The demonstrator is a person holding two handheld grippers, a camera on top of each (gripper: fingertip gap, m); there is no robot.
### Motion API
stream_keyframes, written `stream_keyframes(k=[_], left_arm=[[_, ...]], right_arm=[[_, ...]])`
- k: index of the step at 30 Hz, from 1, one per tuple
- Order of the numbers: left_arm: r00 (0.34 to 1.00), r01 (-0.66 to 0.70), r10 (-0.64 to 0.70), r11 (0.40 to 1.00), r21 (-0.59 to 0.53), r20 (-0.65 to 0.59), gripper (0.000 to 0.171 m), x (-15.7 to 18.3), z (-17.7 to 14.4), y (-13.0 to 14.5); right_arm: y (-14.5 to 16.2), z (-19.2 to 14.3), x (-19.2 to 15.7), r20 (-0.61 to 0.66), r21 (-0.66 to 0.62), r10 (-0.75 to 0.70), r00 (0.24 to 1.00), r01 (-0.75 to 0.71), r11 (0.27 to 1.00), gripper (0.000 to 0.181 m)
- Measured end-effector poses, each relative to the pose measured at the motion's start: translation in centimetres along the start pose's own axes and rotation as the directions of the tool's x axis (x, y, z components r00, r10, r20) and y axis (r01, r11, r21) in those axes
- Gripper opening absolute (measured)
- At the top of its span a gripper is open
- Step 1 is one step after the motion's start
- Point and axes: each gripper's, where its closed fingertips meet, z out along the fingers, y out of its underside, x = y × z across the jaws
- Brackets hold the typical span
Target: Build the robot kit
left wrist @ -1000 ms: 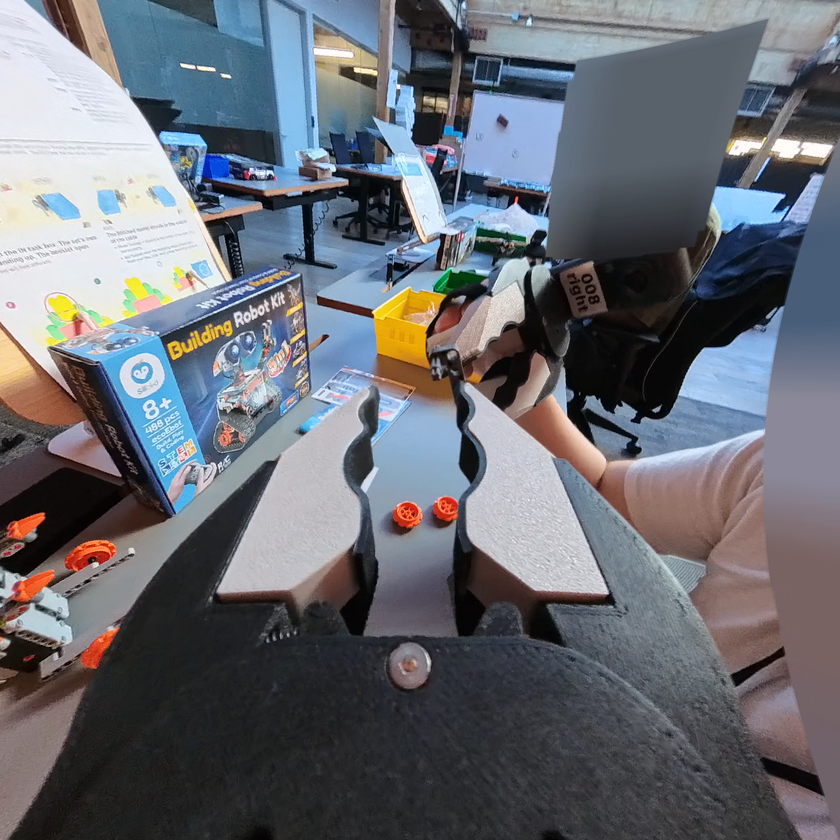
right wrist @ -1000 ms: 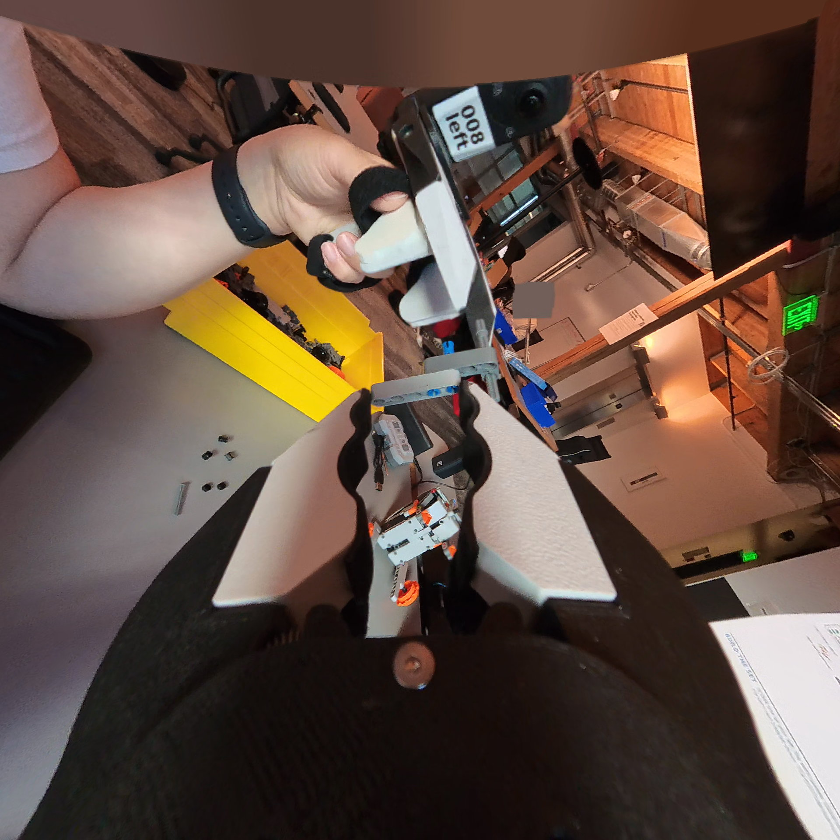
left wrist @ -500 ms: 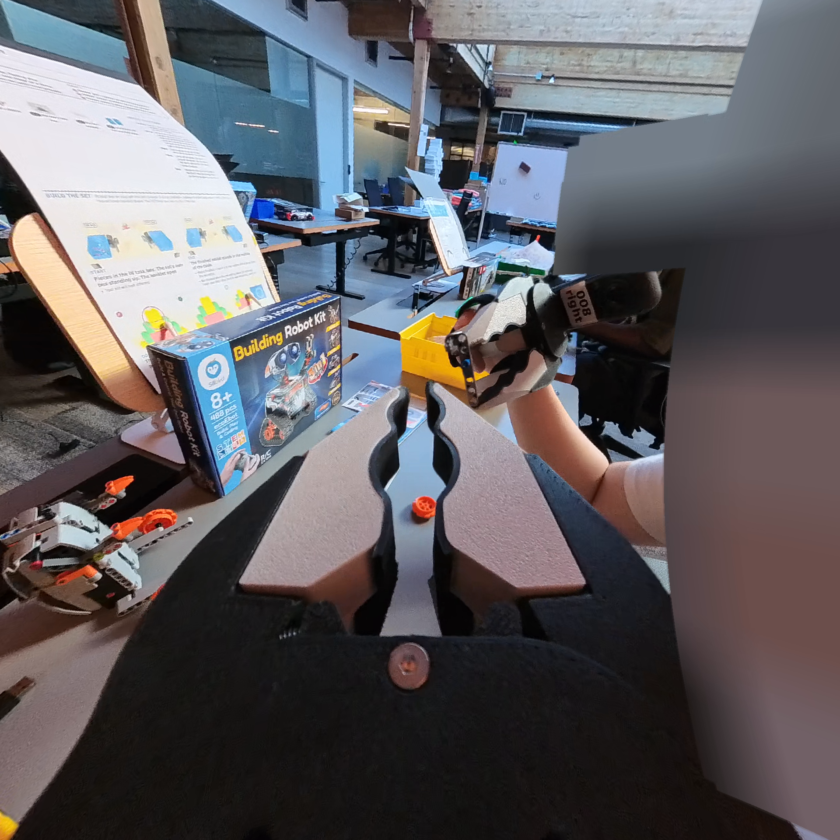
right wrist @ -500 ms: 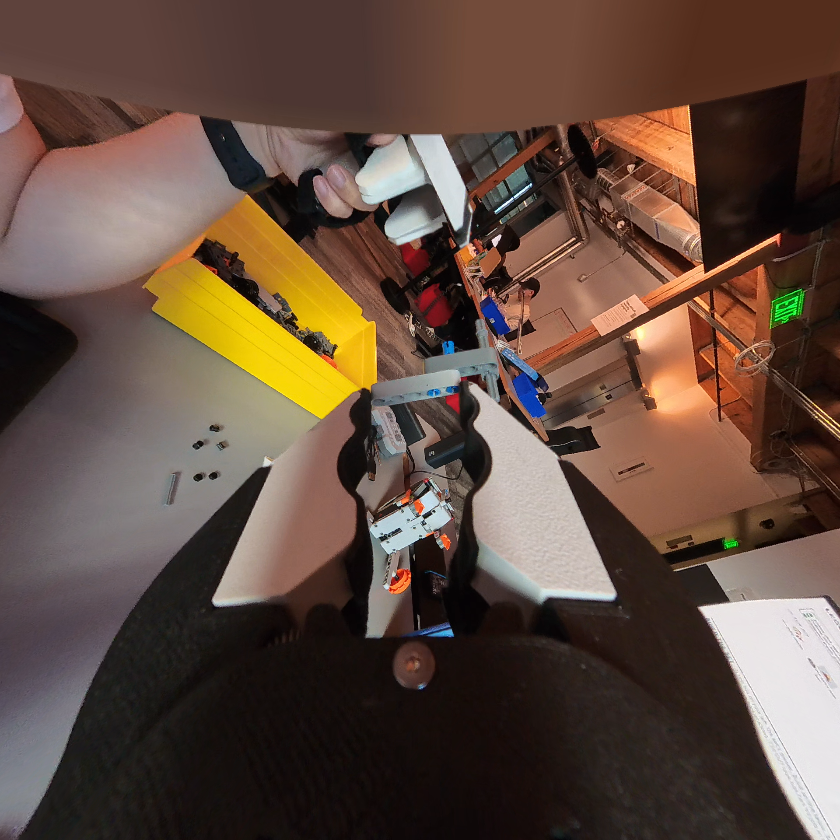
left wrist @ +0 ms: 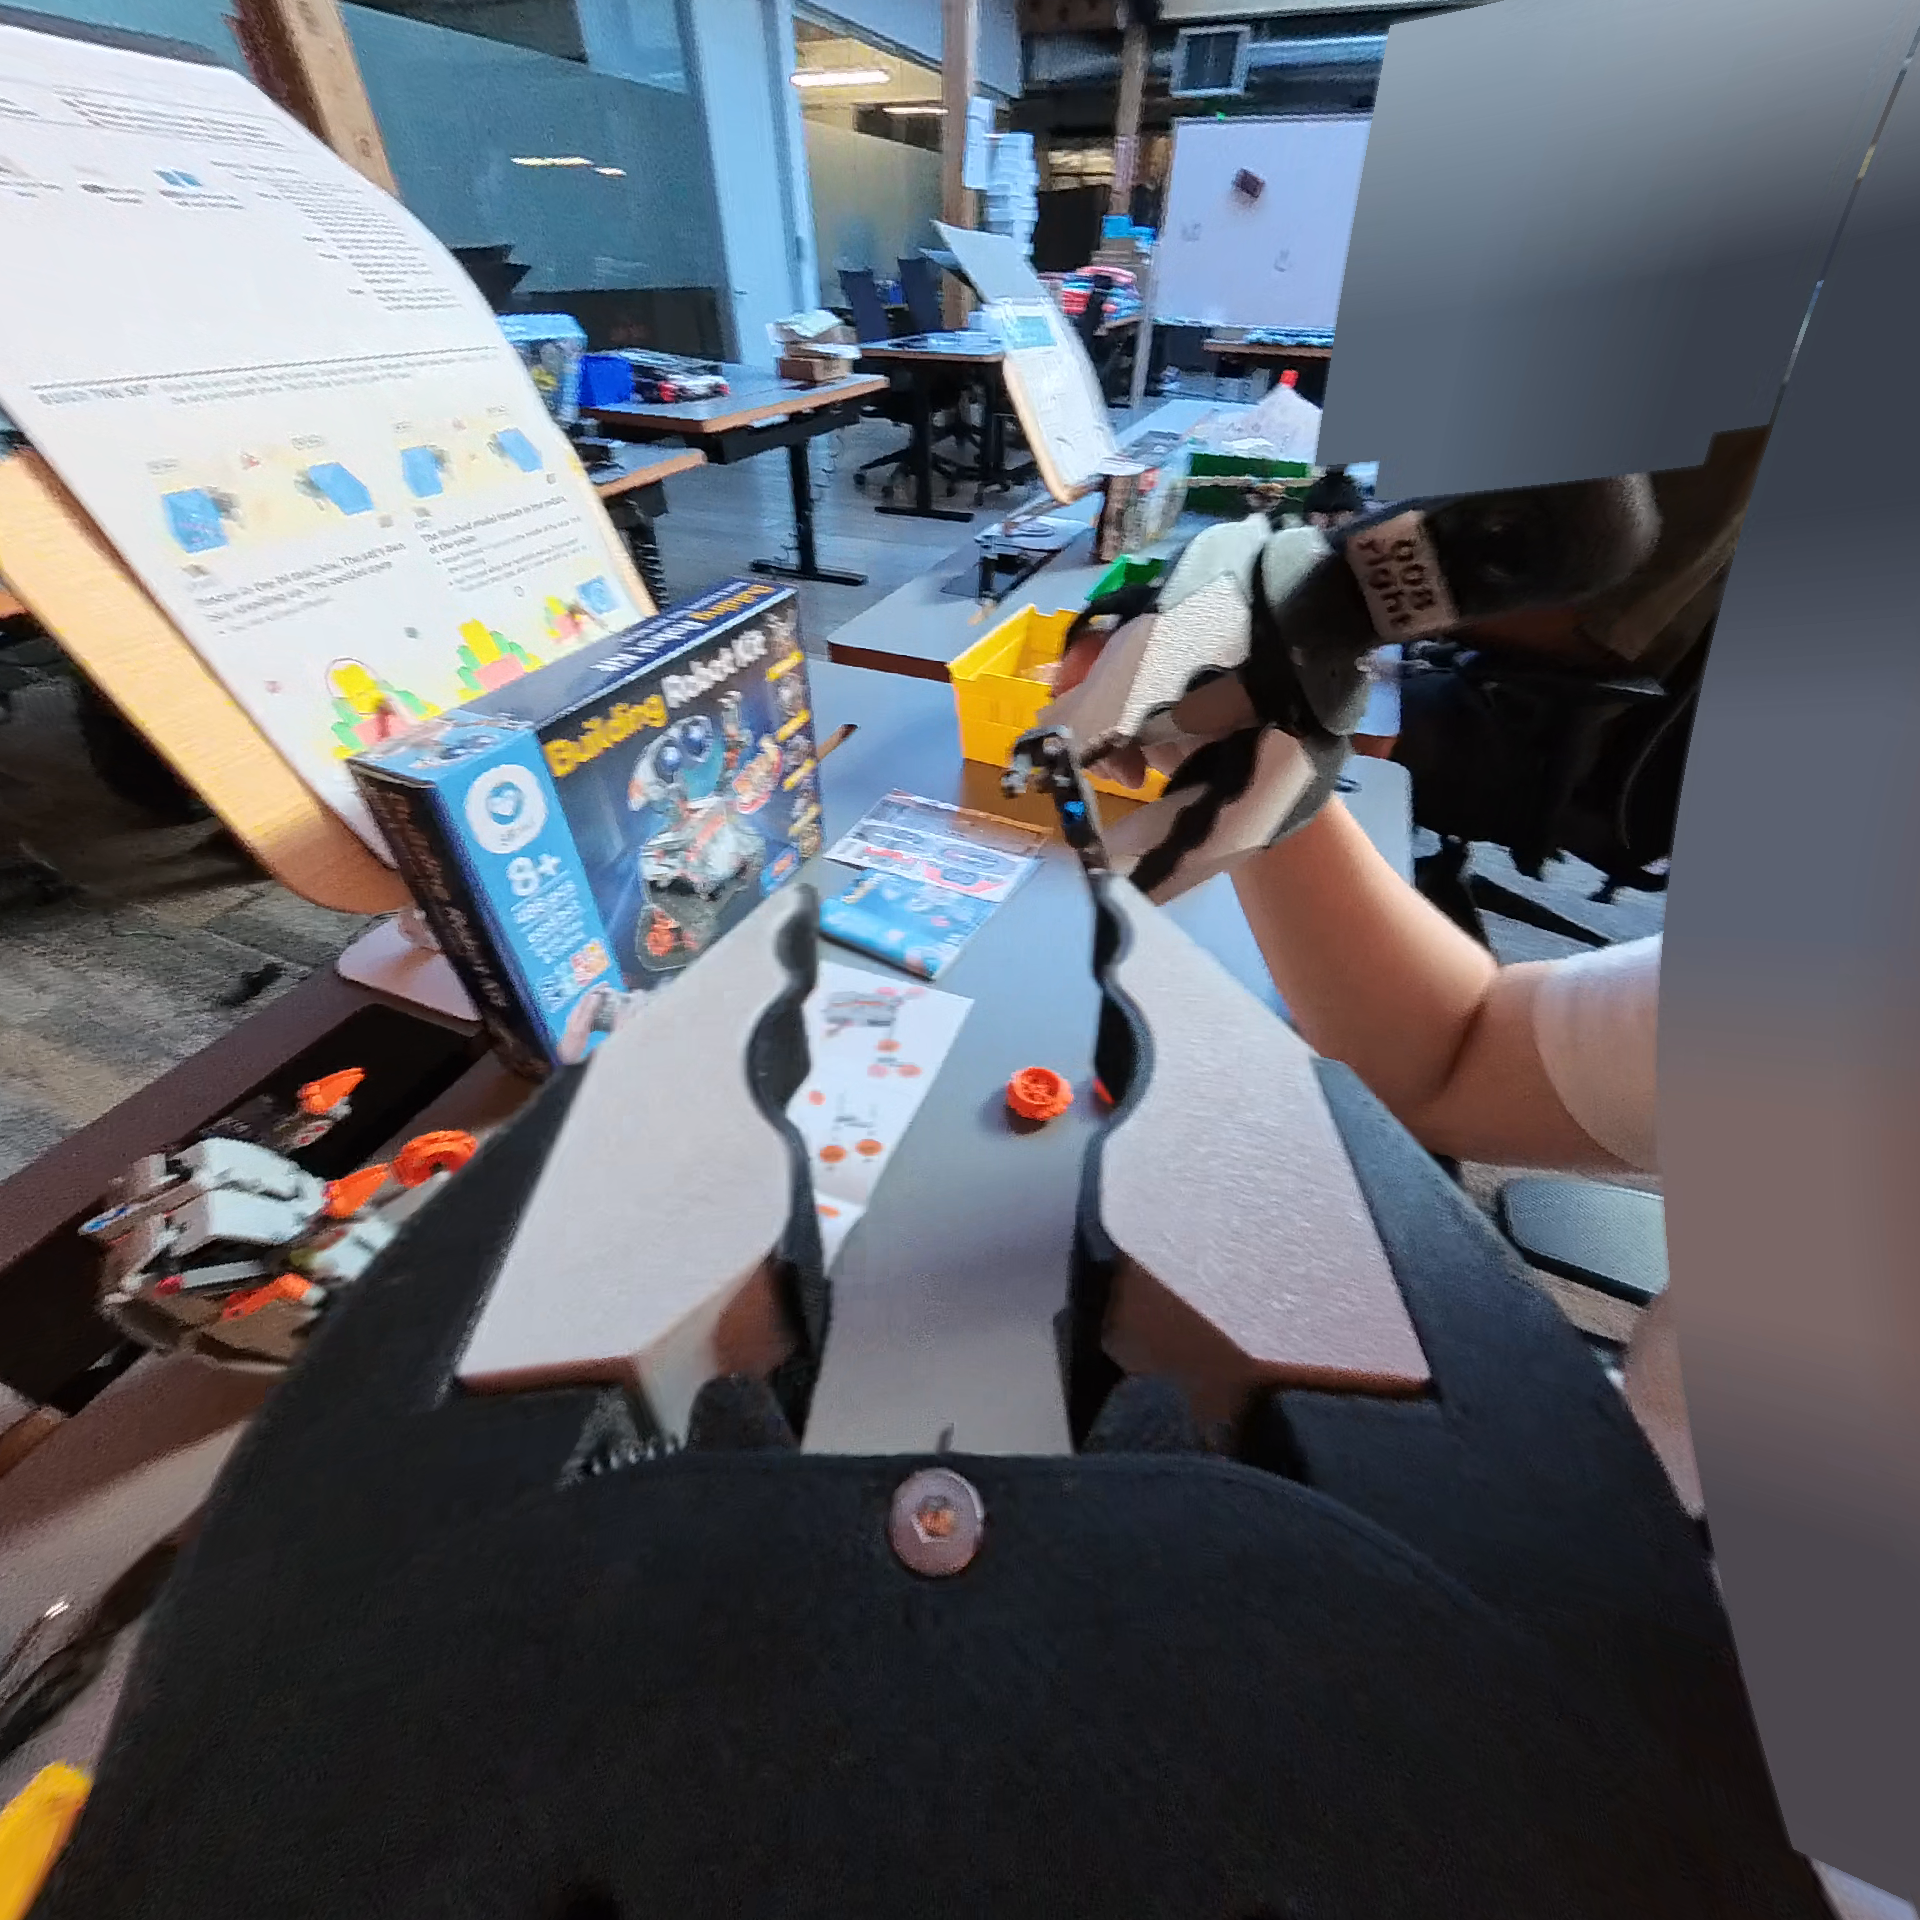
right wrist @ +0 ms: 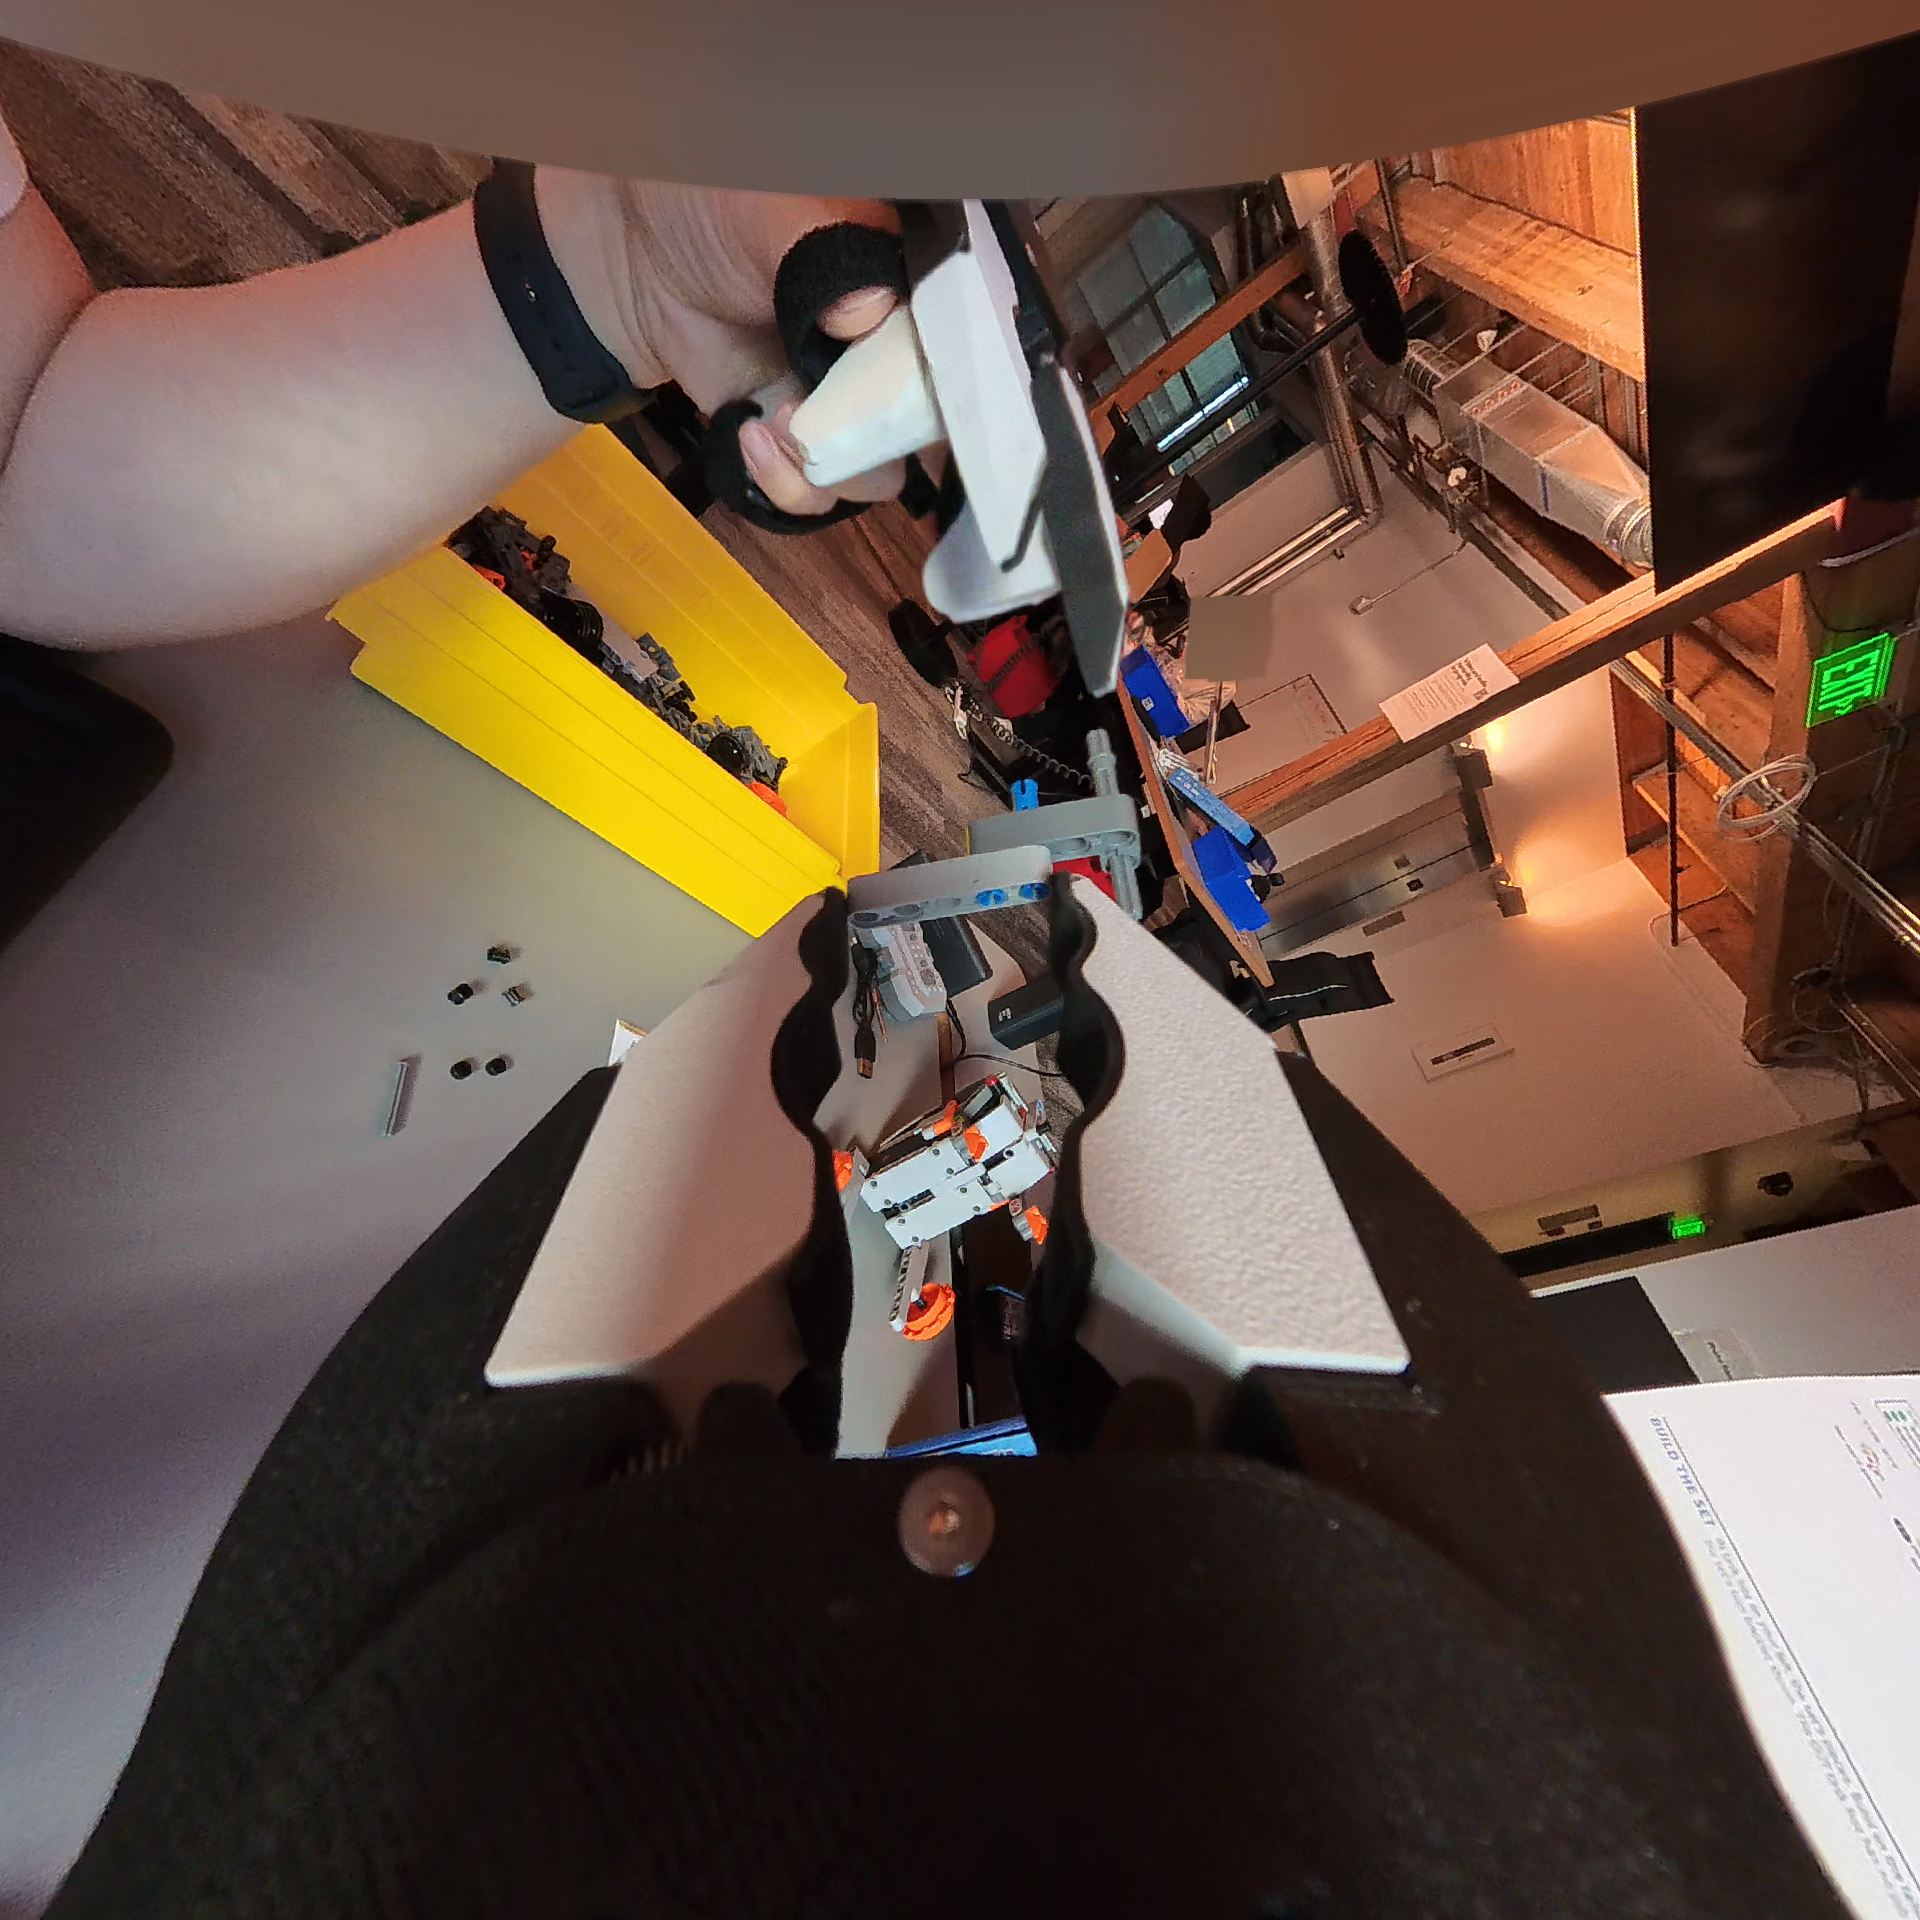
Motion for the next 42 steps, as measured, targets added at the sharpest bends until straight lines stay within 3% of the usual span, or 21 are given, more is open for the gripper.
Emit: stream_keyframes(k=[3, 7, 11, 20, 27, 32, 42], left_arm=[[0.998, -0.047, 0.048, 0.999, -0.027, 0.033, 0.036, -0.6, 0.3, 0.5], [0.998, -0.05, 0.048, 0.998, -0.039, -0.044, 0.014, 0.4, 1.0, 0.8], [0.995, -0.075, 0.073, 0.997, -0.023, -0.064, 0.006, 0.8, 1.8, 0.4], [0.993, -0.092, 0.09, 0.995, -0.035, -0.072, 0.005, 1.7, 2.5, 0.5], [0.996, -0.01, 0.016, 0.998, -0.063, 0.09, 0.007, -1.4, -0.2, 1.1], [0.985, 0.057, -0.052, 0.998, -0.026, 0.165, 0.007, -3.5, -2.3, 1.1], [0.981, 0.098, -0.096, 0.995, -0.001, 0.171, 0.009, -4.5, -2.9, 1.1]], right_arm=[[-0.2, -0.2, 0.1, -0.007, 0.005, -0.002, 1.0, 0.002, 1.0, 0.038], [-0.4, -0.3, 0.2, -0.015, 0.011, -0.01, 1.0, 0.01, 1.0, 0.038], [-0.5, -0.4, 0.2, -0.013, 0.016, -0.012, 1.0, 0.012, 1.0, 0.038], [-1.1, -0.7, -0.1, -0.001, 0.041, -0.006, 1.0, 0.006, 0.999, 0.038], [-1.5, -1.5, -0.2, 0.039, 0.103, 0.049, 0.998, -0.053, 0.993, 0.038], [-0.4, -1.4, 0.1, 0.036, 0.075, 0.07, 0.997, -0.073, 0.994, 0.039], [0.1, -0.2, -0.5, 0.069, 0.078, 0.092, 0.993, -0.098, 0.992, 0.038]])
